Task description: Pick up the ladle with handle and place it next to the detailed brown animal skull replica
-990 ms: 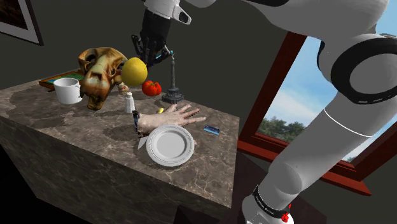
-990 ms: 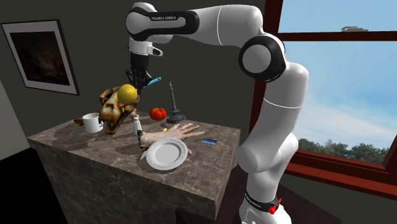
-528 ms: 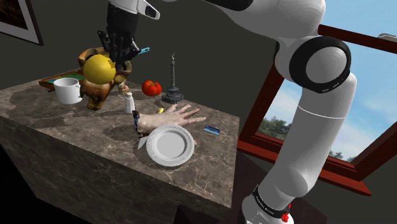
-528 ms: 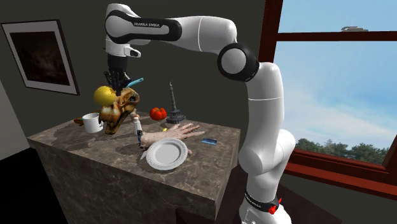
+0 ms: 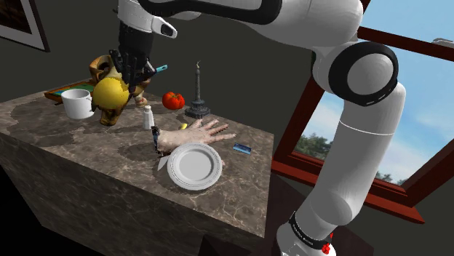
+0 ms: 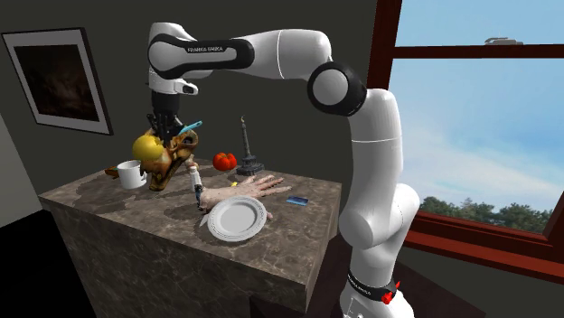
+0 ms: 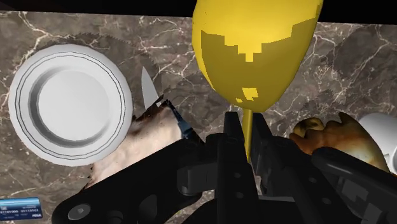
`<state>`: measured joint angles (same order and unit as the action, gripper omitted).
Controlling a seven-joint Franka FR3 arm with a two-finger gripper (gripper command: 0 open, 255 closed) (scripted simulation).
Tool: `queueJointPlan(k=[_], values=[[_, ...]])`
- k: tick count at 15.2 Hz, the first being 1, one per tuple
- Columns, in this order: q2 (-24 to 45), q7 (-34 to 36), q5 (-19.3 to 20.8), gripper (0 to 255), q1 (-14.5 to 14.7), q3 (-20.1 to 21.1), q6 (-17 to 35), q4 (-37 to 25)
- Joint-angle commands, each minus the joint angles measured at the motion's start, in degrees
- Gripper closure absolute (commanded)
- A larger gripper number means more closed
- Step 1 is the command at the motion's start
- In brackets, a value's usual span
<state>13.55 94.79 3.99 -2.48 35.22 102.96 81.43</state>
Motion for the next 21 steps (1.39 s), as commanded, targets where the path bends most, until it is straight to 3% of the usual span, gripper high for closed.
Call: queueJointPlan(k=[1, 21], values=[[-0.37, -0.24, -0.25, 255, -0.32, -0.06, 1.66, 1.95], [-0.29, -0.69, -0.17, 255, -1.26, -0.58, 17.07, 17.35]])
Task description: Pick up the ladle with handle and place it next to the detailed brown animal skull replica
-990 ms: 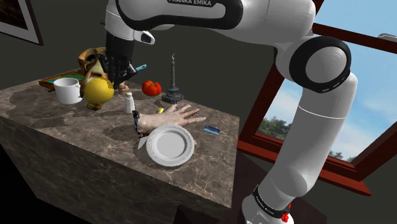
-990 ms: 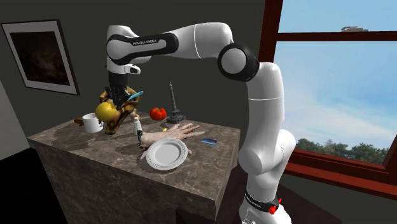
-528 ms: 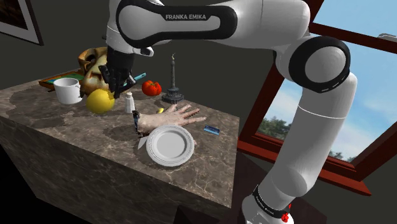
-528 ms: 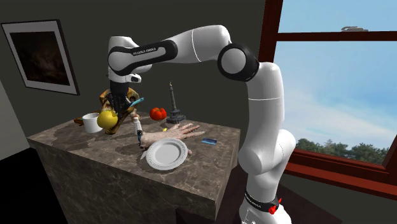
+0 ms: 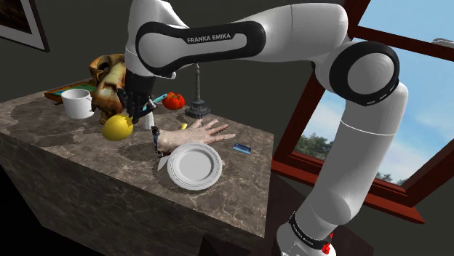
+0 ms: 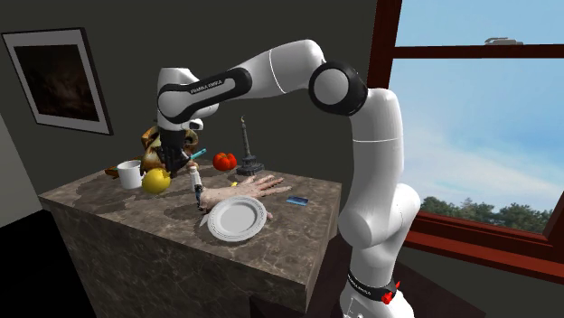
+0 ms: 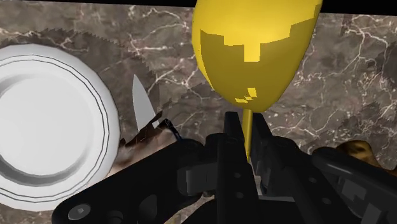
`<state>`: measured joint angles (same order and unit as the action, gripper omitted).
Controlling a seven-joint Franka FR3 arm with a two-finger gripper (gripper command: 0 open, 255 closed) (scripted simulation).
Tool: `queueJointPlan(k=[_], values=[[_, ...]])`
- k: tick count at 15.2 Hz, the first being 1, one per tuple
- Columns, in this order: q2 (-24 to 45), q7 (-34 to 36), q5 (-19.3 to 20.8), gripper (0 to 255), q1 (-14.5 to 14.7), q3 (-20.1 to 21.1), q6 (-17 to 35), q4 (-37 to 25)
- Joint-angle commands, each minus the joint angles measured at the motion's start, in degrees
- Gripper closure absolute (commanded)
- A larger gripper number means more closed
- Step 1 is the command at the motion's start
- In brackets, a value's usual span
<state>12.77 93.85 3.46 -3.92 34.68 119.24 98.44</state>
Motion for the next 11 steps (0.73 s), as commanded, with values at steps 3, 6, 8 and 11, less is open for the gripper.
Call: queueJointPlan(k=[3, 6, 8, 11], values=[[1.01, 0.39, 0.72, 255, 0.25, -0.19, 2.94, 2.06], [1.65, 0.59, 1.18, 255, 0.35, -0.35, 5.05, 3.64], [2.14, 0.75, 1.53, 255, 0.43, -0.48, 6.45, 4.63], [2.95, 1.03, 2.13, 255, 0.6, -0.7, 8.51, 6.0]])
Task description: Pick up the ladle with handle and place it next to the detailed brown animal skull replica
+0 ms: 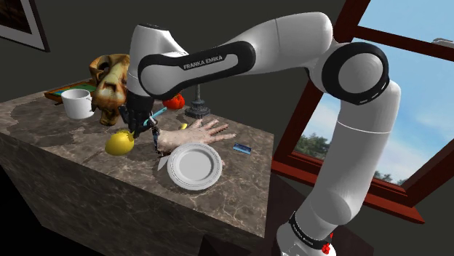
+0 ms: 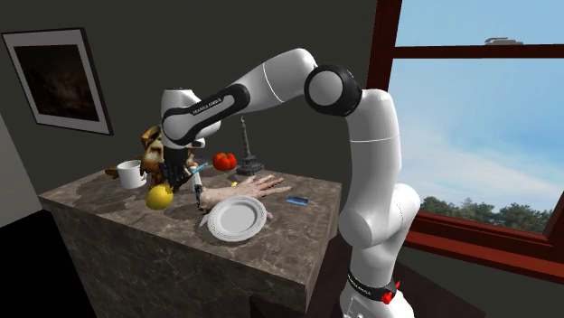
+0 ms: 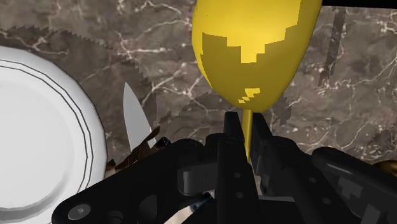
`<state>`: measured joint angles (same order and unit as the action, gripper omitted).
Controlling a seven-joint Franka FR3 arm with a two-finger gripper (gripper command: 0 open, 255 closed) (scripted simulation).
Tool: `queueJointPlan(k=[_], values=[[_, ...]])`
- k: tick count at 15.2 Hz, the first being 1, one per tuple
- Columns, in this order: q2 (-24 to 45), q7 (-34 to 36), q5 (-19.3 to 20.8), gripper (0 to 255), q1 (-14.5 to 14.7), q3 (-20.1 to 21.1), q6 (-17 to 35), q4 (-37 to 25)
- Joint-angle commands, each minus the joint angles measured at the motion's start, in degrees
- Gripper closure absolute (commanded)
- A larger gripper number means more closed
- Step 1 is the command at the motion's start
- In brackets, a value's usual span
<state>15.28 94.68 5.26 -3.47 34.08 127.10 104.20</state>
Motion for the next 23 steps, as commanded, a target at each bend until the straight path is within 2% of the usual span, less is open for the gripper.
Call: queueJointPlan(k=[1, 19, 23], values=[[0.75, 0.31, 0.54, 255, 0.22, -0.18, 1.34, 0.67], [7.72, 3.09, 5.74, 255, 2.29, -2.83, 12.83, 6.09], [7.72, 3.09, 5.74, 255, 2.29, -2.84, 12.83, 6.09]])
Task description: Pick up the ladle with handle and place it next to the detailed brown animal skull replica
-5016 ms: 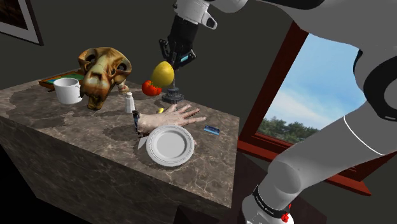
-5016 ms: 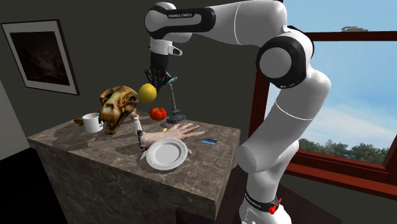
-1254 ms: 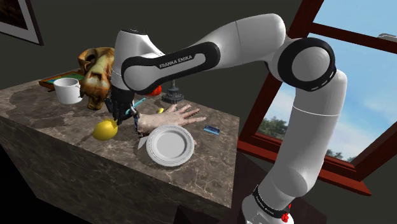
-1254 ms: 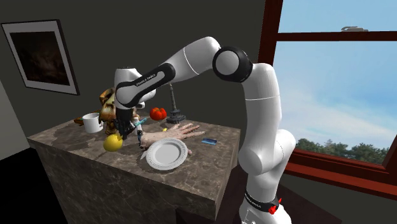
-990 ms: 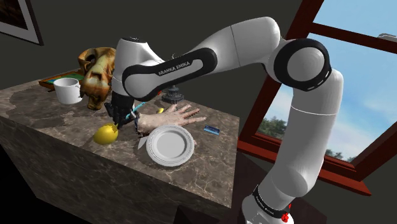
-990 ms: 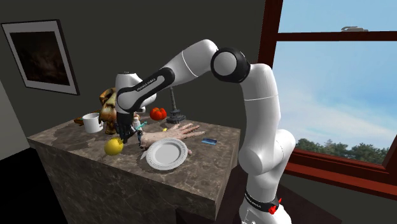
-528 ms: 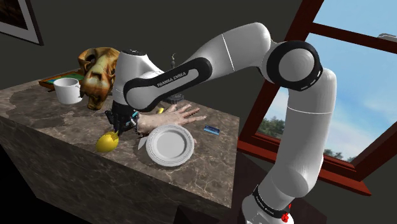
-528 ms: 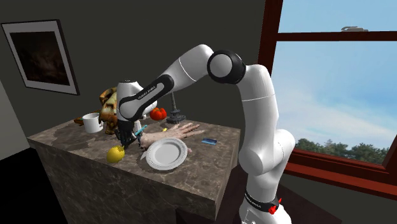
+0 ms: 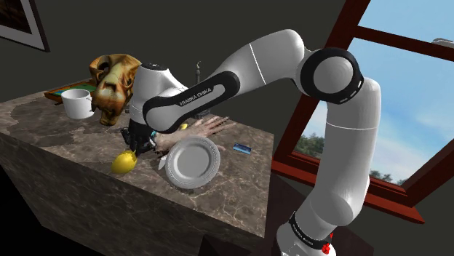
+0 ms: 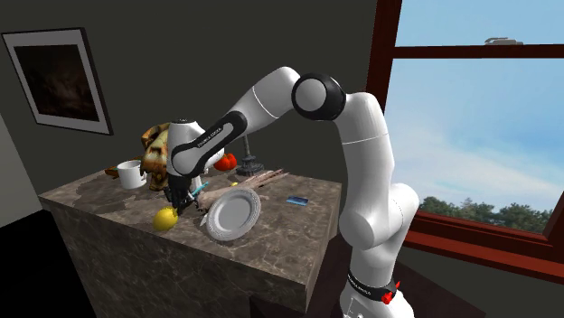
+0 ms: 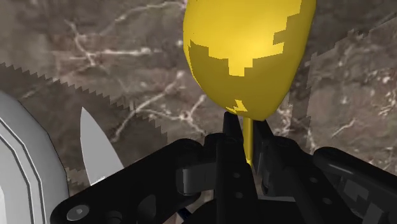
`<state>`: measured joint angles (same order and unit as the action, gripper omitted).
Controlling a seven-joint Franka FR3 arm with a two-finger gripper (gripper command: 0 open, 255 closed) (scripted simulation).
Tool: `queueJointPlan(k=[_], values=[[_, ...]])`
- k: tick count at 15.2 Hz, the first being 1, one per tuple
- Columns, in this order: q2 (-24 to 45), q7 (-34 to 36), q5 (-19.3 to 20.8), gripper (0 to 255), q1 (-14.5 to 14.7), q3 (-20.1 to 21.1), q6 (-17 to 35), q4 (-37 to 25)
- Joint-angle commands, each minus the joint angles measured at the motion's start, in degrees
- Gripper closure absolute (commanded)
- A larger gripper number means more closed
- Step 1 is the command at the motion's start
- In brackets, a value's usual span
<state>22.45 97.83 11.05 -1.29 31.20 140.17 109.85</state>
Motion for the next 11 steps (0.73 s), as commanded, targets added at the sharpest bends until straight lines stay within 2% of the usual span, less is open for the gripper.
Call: queueJointPlan(k=[1, 4, 5, 10, 11], values=[[0.55, -0.06, -0.06, 255, 0.12, 0.04, -0.24, 0.43], [0.54, -0.06, -0.05, 255, 0.12, 0.04, -0.24, 0.43], [0.66, -0.03, 0.0, 0, 0.17, 0.01, -0.34, 0.24], [0.54, -0.06, -0.06, 0, 0.11, 0.05, -0.24, 0.44], [-0.97, -0.74, -1.11, 0, -0.56, 0.67, -1.54, 0.5]])
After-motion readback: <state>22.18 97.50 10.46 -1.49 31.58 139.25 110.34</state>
